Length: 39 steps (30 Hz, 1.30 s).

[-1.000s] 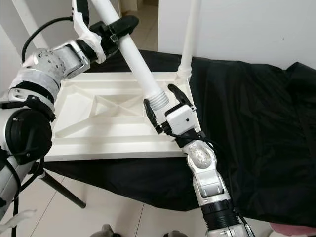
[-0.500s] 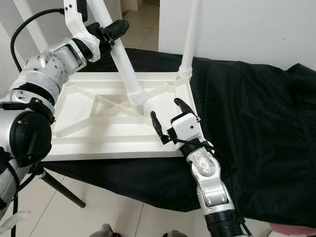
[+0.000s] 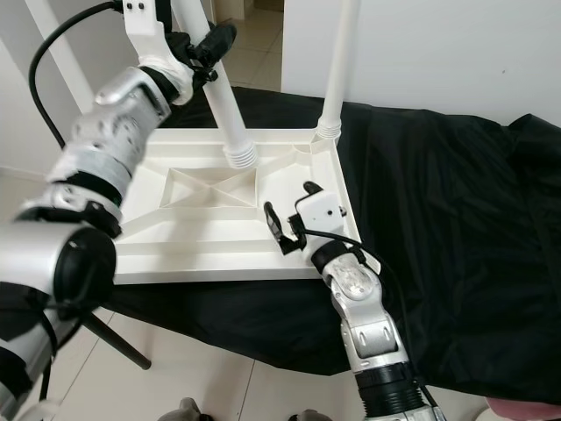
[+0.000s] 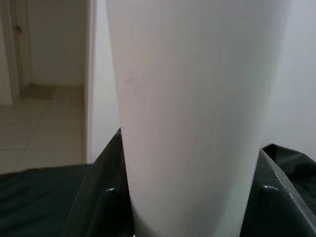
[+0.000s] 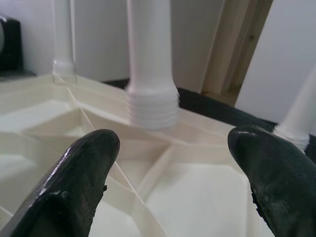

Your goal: Building children table

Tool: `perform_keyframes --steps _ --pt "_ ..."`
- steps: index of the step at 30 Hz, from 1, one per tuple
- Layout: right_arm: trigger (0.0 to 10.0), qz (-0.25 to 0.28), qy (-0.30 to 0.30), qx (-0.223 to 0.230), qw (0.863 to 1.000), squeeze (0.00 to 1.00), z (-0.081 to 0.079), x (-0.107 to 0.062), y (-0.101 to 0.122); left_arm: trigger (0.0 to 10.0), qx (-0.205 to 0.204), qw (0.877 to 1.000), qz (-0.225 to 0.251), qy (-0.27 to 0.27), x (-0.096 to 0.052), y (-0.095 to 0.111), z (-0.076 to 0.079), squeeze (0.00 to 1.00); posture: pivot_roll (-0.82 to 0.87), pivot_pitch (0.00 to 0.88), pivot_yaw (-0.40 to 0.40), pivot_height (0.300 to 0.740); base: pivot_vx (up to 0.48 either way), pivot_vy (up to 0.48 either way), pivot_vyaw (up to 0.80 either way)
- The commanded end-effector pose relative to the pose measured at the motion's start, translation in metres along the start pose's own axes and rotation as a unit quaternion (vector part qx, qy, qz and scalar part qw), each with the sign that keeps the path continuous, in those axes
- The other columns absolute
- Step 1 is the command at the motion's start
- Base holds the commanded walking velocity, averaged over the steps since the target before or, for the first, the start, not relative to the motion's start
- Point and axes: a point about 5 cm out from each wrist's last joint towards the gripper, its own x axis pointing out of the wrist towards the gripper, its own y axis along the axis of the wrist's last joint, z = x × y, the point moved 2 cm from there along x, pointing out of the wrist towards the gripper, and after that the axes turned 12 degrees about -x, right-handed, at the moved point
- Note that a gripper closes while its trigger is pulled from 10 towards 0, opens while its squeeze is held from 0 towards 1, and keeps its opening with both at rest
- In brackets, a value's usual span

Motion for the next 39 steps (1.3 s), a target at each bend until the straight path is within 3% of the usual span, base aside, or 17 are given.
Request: perform_keyframes --steps 1,4,6,9,12,13,19,26,31,34,39 --pt "10.0 -0.002 -0.001 0.014 1.0 0.0 -0.001 0.0 0.001 10.0 0.007 1.0 0.021 -0.007 0.002 0.009 0.006 0.0 -0.1 0.0 -0.01 0.74 0.0 0.0 0.0" --pt "10.0 -0.012 -0.016 0.028 0.999 0.0 0.002 0.003 0.004 10.0 0.036 0.998 0.031 -0.03 0.0 0.002 0.023 0.0 -0.1 0.0 -0.015 0.74 0.0 0.0 0.0" --pt "10.0 -0.015 -0.014 0.029 0.999 0.0 0.002 0.004 0.004 10.0 0.038 0.998 0.031 -0.032 0.0 0.001 0.026 0.0 -0.1 0.0 -0.015 0.74 0.0 0.0 0.0" --pt "10.0 -0.01 -0.007 0.022 1.0 0.0 0.001 0.006 0.007 10.0 0.036 0.997 0.034 -0.051 0.001 -0.007 0.045 0.0 -0.1 0.0 -0.019 0.74 0.0 0.0 0.0" --pt "10.0 -0.01 -0.009 0.021 1.0 0.0 0.001 0.006 0.007 10.0 0.037 0.997 0.035 -0.054 0.0 -0.009 0.049 0.0 -0.1 0.0 -0.02 0.74 0.0 0.0 0.0" --pt "10.0 -0.009 -0.02 0.009 1.0 0.0 0.004 0.007 0.007 10.0 0.038 0.996 0.038 -0.067 -0.001 -0.012 0.059 0.0 -0.1 0.0 -0.019 0.74 0.0 0.0 0.0" --pt "10.0 -0.014 -0.047 -0.011 0.999 0.0 0.015 0.012 0.007 10.0 0.007 0.996 0.028 -0.086 -0.004 -0.026 0.082 0.0 -0.09 0.0 -0.02 0.74 0.0 0.0 0.0" --pt "10.0 -0.019 -0.099 -0.022 0.995 0.0 0.03 0.016 0.007 10.0 0.006 0.995 0.024 -0.092 -0.008 -0.032 0.097 0.0 -0.09 0.0 -0.024 0.74 0.0 0.0 0.0" --pt "10.0 -0.023 -0.109 -0.02 0.994 0.0 0.034 0.017 0.006 10.0 0.0 0.995 0.023 -0.097 -0.009 -0.032 0.101 0.0 -0.08 0.0 -0.024 0.74 0.0 0.0 0.0" --pt "10.0 -0.034 -0.122 -0.027 0.992 0.0 0.039 0.023 0.003 10.0 -0.018 0.993 0.03 -0.116 -0.008 -0.028 0.117 0.0 -0.08 0.0 -0.017 0.74 0.0 0.0 0.0" --pt "10.0 -0.034 -0.12 -0.034 0.992 0.0 0.04 0.027 0.003 10.0 -0.021 0.992 0.028 -0.122 -0.009 -0.027 0.123 0.0 -0.08 0.0 -0.014 0.74 0.0 0.0 0.0"
